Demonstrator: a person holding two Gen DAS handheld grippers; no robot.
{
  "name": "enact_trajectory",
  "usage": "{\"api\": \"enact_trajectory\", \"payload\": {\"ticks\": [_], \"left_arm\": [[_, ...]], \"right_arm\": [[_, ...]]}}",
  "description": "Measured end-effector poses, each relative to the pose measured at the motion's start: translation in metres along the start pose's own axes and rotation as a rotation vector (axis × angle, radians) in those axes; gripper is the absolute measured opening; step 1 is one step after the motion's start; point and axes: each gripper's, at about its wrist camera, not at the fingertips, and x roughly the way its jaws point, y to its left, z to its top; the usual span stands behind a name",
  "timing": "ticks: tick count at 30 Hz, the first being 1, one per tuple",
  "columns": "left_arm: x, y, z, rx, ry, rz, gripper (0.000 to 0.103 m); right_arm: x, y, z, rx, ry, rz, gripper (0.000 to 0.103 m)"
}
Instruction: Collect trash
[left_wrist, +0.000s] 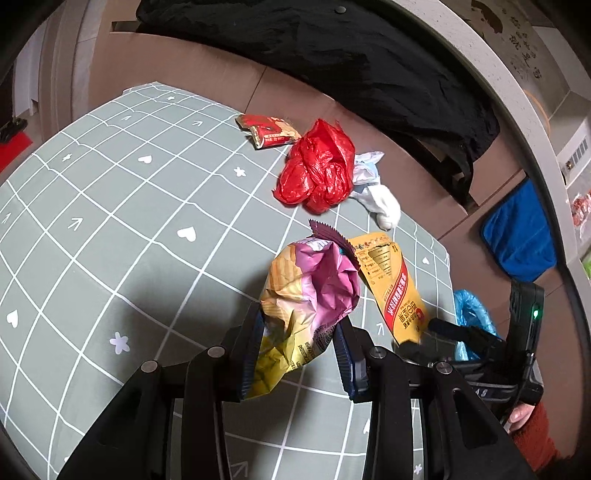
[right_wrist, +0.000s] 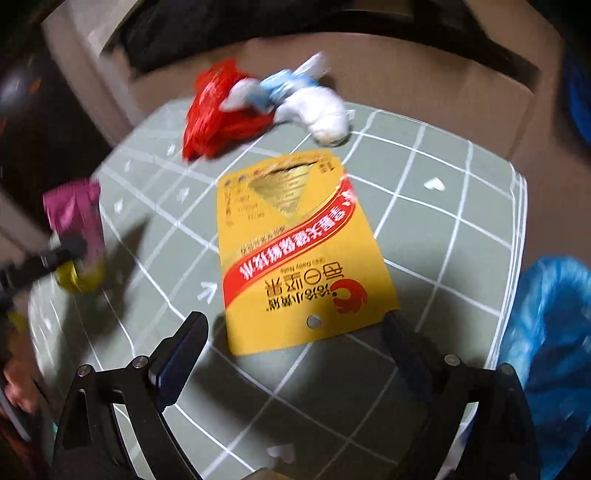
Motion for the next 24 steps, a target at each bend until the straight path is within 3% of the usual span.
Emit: {"api": "enact_trajectory", "payload": {"ticks": [2,3,4,6,8,9,12,14,17,19,24], "left_arm": [[-0.001,0.003,0.001,-0.005,-0.005,-0.001,0.037],[-0.002,0.004,0.002,-0.009,-0.007,-0.001,0.038],[-0.001,0.005,0.002,-0.011,-0.007,-0.001,0.038],[0.000,0.005,0.003,-0.010,-0.004,0.002,0.038],[0.002,0.005,0.005,-0.010,-0.001,0.001,0.037],[0.002,0.004,0.005,-0.010,-0.001,0.000,0.038],[0.003,0.002,0.007,-0.003,-0.003,-0.006,0.038],[0.003,0.002,0.006,0.003,0.000,-0.006,0.037],[0.004,0.005,0.006,-0.001,0.008,0.008,0.038],[0.005,0.007,0.007,-0.011,0.013,0.011,0.038],[0.009,0.008,0.008,-0.016,0.021,0.005,0.038]], "right_arm": [[-0.002,0.000,-0.002,-0.069,0.007,0.005,0.091],[-0.005,-0.002,-0.004,-0.098,-0.008,-0.015,0.077],[-0.008,-0.004,-0.005,-0.106,-0.026,-0.041,0.055],[-0.020,-0.011,-0.006,-0.097,-0.081,-0.062,0.040],[-0.030,-0.020,0.001,-0.069,-0.141,-0.002,0.044],[-0.031,-0.026,0.005,-0.046,-0.154,0.033,0.051],[-0.010,-0.041,0.030,0.039,-0.110,0.134,0.055],[0.007,-0.052,0.045,0.120,-0.070,0.146,0.054],[0.010,-0.052,0.050,0.225,-0.077,0.182,0.060],[0.012,-0.040,0.052,0.185,-0.063,0.161,0.071],[0.024,0.013,0.047,-0.108,-0.034,-0.053,0.089]]}}
